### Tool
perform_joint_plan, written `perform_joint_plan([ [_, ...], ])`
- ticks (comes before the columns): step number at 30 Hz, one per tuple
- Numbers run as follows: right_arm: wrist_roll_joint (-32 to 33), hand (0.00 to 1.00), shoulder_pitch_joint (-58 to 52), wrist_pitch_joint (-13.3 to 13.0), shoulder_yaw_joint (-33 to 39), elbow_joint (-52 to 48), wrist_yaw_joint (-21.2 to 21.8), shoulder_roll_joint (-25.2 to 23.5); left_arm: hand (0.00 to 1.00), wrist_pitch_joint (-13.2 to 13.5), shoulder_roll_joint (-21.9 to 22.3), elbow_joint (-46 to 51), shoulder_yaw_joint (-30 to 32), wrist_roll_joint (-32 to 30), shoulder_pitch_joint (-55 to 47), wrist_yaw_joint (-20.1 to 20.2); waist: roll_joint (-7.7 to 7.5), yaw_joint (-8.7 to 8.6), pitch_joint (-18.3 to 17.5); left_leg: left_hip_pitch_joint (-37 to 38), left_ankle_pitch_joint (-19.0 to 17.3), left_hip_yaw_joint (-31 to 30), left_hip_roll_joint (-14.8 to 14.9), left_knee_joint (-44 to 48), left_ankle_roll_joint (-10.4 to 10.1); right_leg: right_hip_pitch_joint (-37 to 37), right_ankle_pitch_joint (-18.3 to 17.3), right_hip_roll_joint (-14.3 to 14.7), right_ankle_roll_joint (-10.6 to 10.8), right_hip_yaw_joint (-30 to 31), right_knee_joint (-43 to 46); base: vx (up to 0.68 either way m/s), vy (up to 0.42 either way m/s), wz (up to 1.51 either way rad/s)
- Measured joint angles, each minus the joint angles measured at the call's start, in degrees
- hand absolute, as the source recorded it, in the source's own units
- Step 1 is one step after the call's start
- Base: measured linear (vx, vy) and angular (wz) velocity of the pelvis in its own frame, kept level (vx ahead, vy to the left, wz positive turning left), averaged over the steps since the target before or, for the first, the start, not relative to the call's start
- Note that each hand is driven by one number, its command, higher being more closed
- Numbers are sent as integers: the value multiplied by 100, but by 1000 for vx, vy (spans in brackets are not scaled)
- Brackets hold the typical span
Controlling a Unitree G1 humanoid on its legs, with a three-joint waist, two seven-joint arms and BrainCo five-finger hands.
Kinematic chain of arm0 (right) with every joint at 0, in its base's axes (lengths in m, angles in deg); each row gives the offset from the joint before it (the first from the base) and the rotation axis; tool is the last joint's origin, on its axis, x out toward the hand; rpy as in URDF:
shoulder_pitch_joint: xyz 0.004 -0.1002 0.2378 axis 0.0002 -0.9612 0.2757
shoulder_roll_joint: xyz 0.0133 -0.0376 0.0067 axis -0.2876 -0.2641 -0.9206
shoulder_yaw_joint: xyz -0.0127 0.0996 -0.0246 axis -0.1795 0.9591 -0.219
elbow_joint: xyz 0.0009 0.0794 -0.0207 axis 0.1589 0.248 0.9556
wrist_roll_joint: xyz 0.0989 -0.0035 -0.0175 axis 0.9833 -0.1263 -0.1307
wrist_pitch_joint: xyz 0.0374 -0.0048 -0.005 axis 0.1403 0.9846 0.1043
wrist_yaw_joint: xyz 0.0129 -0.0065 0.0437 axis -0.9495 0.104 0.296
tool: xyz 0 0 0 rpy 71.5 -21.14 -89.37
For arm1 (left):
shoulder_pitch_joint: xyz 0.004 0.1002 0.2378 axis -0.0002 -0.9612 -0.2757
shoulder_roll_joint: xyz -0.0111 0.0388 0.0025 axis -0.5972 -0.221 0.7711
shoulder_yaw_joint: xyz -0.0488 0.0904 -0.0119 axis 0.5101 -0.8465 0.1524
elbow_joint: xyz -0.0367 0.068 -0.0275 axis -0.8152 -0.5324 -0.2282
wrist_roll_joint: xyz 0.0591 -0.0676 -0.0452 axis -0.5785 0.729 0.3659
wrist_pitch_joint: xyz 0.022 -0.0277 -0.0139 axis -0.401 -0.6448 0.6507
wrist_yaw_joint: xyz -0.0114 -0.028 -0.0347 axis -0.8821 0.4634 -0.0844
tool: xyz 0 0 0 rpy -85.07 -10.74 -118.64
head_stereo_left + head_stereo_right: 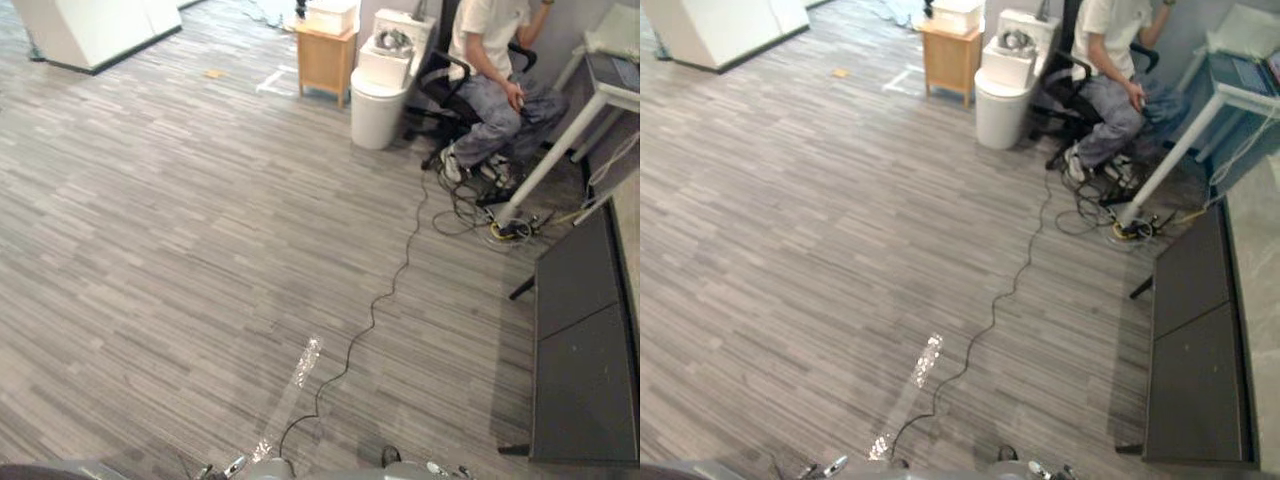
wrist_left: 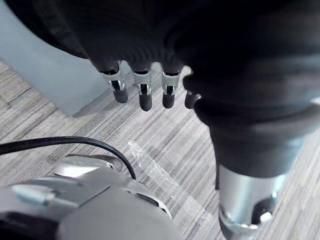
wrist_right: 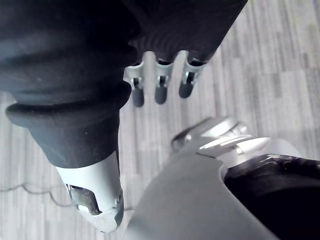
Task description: Organize washtable
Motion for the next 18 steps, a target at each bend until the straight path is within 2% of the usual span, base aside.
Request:
perform_joint_plan([
  [2, 81, 0, 37, -12, 133, -12, -10, 1, 0, 3, 37, -120, -1, 0, 4, -7, 115, -105, -6, 218, 53, 84, -6, -125, 67, -236, -1, 44, -2, -20, 568, 205, 119, -45],
  [4, 125, 0, 7, -19, 273, -141, -13, -15, 0, 0, 87, -164, 3, 0, 7, -9, 210, -113, 50, 406, 63, 109, 2, 169, 82, -434, 101, 57, -149, -132, 1361, 161, 129, -40],
  [5, 130, 0, 40, -29, 293, -219, -27, -86, 0, 18, 10, -196, 18, -14, 41, 18, 45, -112, 195, 161, 36, 18, -30, 918, 88, -452, 209, -241, -273, -261, 1791, -15, 88, -8],
  [6, 133, 0, 41, -32, 322, -211, -52, -151, 0, 76, -16, -183, -3, -17, 32, 45, 43, -108, 196, 351, 86, -132, -244, 49, 252, -476, 162, -438, -218, -386, 2027, -118, 62, 5],
  [7, 144, 0, 20, -32, 319, -239, -16, -55, 0, 88, 30, -126, -53, -19, 70, 30, 54, -149, 242, 690, 620, -22, -275, -648, 365, -665, 153, -572, -211, -665, 2688, -135, -2, 5],
  [8, 167, 0, 27, -40, 319, -247, -15, -42, 0, 87, 37, -129, -65, -32, 59, 33, 163, -144, 297, 741, 606, -3, -254, -682, 381, -750, 132, -589, -232, -755, 2919, -85, 4, 1],
  [9, 191, 0, 55, -46, 314, -294, -14, -44, 0, 85, 32, -130, -69, -77, 53, 38, 168, -152, 304, 851, 608, -6, -216, -777, 384, -862, 68, -570, -230, -1029, 3168, 53, 10, -10],
  [10, 194, 0, 45, -57, 287, -344, -14, -63, 0, 72, 9, -146, -68, -88, 68, 53, 149, -160, 325, 972, 610, -4, -142, -911, 390, -1011, -301, -487, -232, -1356, 3354, 78, 15, -11],
  [12, 267, 0, 43, -57, 222, -341, -16, -62, 0, 61, -30, -149, -167, -113, 66, 110, 153, -182, 334, 1054, 608, 12, 43, -995, 387, -1093, -631, -257, -182, -1811, 3061, 119, -20, -9],
  [13, 309, 0, 53, -58, 206, -356, -16, -52, 0, 60, -37, -149, -222, -123, 71, 112, 181, -190, 353, 1125, 606, 23, 152, -1069, 382, -1135, -641, -79, -190, -2009, 2608, 148, -64, -5],
  [15, 366, 0, 55, -73, 150, -388, -20, -51, 0, 60, -40, -150, -224, -124, 70, 117, 174, -213, 401, 1239, 583, 63, 225, -1129, 344, -1134, -538, 98, -206, -2153, 1697, 159, -95, -3],
  [16, 413, 0, 65, -97, 85, -391, -18, -47, 0, 60, -40, -150, -219, -129, 66, 116, 158, -231, 432, 1316, 510, 86, 231, -1141, 225, -1127, -254, 137, -294, -2199, 1084, 165, -121, 0],
  [17, 414, 0, 65, -98, 85, -392, -18, -47, 0, 60, -40, -150, -219, -129, 66, 116, 156, -232, 435, 1320, 507, 88, 231, -1141, 220, -1124, -235, 139, -291, -2199, 1060, 228, -183, -1],
  [18, 467, 0, 46, -105, 79, -396, -20, -69, 0, 62, -51, -149, -175, -132, 44, 118, 95, -245, 463, 1401, 399, 126, 190, -1144, 58, -1042, 209, 162, -281, -2193, 438, 225, -222, 0],
])
